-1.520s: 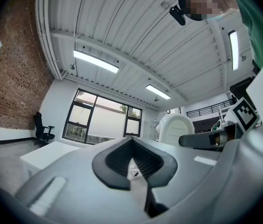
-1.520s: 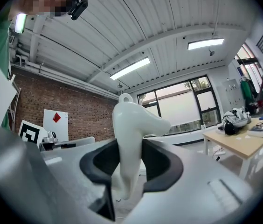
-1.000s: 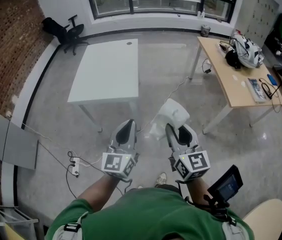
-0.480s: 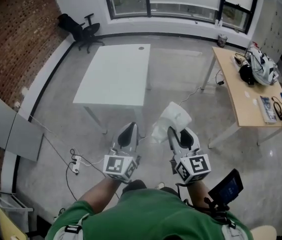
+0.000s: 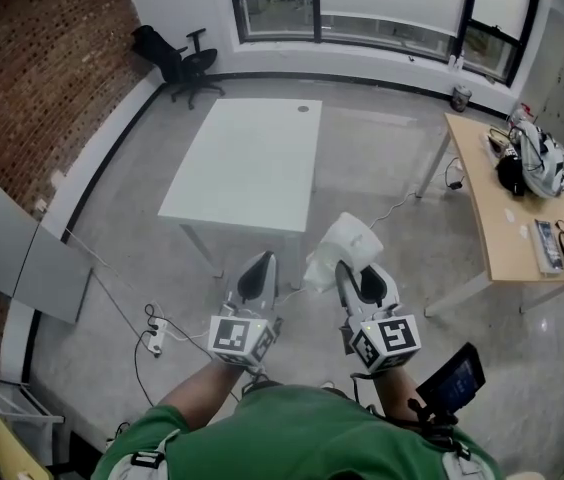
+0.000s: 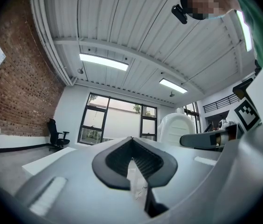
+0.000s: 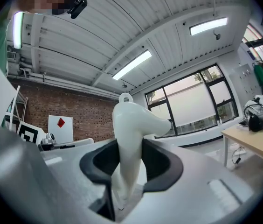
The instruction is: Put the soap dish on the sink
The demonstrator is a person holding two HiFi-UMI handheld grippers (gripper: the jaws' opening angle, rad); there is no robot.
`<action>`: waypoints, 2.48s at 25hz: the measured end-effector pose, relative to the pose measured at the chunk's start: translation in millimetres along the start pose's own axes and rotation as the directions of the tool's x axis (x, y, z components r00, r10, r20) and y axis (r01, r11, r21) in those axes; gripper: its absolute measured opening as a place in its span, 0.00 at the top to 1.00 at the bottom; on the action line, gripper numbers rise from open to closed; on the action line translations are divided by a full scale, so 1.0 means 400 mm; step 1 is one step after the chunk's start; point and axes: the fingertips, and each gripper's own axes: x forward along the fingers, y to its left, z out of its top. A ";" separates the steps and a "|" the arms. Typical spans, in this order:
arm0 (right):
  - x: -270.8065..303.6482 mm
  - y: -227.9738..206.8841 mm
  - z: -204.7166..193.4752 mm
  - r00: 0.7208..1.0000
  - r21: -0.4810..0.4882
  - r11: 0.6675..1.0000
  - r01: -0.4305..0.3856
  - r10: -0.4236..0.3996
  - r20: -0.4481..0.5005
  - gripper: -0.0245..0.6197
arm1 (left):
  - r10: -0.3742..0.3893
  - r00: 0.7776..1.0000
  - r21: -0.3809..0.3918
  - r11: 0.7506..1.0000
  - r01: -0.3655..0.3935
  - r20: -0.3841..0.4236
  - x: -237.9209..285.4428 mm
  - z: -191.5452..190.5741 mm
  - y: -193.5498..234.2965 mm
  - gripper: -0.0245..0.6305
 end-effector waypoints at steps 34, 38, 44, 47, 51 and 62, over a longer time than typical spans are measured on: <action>0.438 0.171 -0.060 0.996 0.005 0.996 0.087 -0.087 -0.025 0.75 | -0.064 0.998 -0.060 0.996 0.062 -0.026 0.141 -0.002 0.471 0.95; 0.487 0.148 -0.047 0.999 0.017 0.999 0.047 -0.047 -0.017 0.75 | -0.032 0.999 -0.032 0.999 0.031 -0.022 0.181 0.013 0.488 0.95; 0.538 0.080 -0.039 1.000 0.026 1.000 -0.016 0.016 -0.005 0.75 | 0.019 1.000 -0.007 1.000 -0.019 -0.021 0.245 0.004 0.481 0.95; 0.563 0.060 -0.038 0.999 0.034 0.999 -0.043 0.043 -0.003 0.75 | 0.039 0.999 0.009 0.999 -0.039 -0.018 0.269 0.011 0.485 0.95; 0.592 0.046 -0.044 0.998 0.053 0.997 -0.060 0.061 -0.007 0.75 | 0.057 0.998 0.037 0.998 -0.056 -0.029 0.287 0.015 0.500 0.95; 0.702 0.023 -0.054 0.998 0.060 0.997 -0.050 0.052 -0.021 0.75 | 0.047 0.998 0.035 0.998 -0.046 -0.035 0.370 0.003 0.574 0.95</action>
